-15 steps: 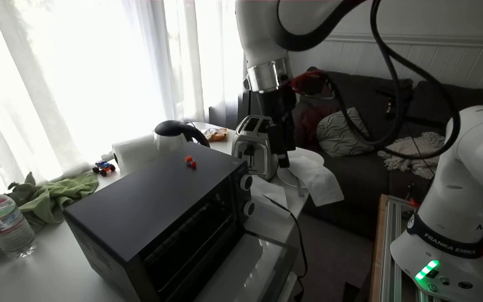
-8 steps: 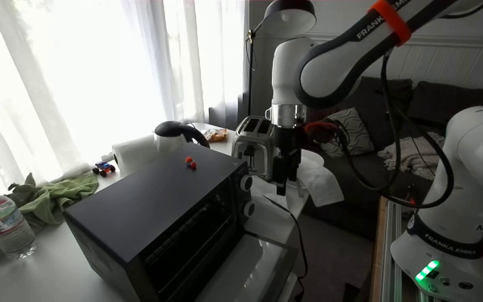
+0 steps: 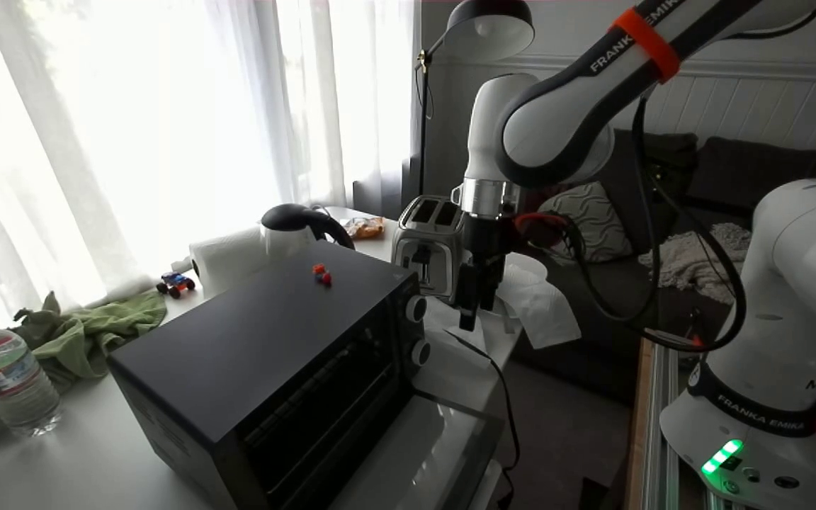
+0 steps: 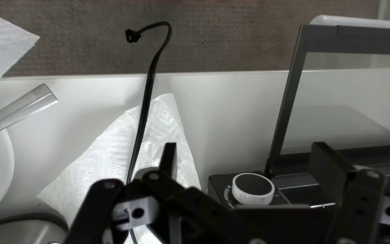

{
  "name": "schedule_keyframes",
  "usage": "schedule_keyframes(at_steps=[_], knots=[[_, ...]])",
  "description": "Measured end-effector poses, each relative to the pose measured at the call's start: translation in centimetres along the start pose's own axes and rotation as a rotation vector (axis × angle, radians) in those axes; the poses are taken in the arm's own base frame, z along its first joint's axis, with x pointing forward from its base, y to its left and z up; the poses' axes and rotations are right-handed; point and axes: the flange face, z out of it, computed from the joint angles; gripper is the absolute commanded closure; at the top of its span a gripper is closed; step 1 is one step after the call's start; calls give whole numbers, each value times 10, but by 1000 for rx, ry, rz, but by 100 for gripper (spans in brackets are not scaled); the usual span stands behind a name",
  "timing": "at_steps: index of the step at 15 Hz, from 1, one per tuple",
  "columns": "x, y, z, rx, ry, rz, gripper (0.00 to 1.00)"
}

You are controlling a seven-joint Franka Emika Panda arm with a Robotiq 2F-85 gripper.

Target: Close the opened oven door

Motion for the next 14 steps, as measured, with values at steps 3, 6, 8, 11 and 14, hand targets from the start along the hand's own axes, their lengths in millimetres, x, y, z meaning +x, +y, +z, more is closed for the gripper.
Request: schedule_keyframes(at_steps=[3, 6, 8, 11, 14], knots=[[4, 14, 14, 124, 35, -12, 0], [1, 24, 28, 277, 47, -21, 0], [-4, 26, 37, 351, 13, -48, 0], [-6, 28, 44, 381, -13, -74, 0], [-6, 29, 44, 381, -13, -76, 0]])
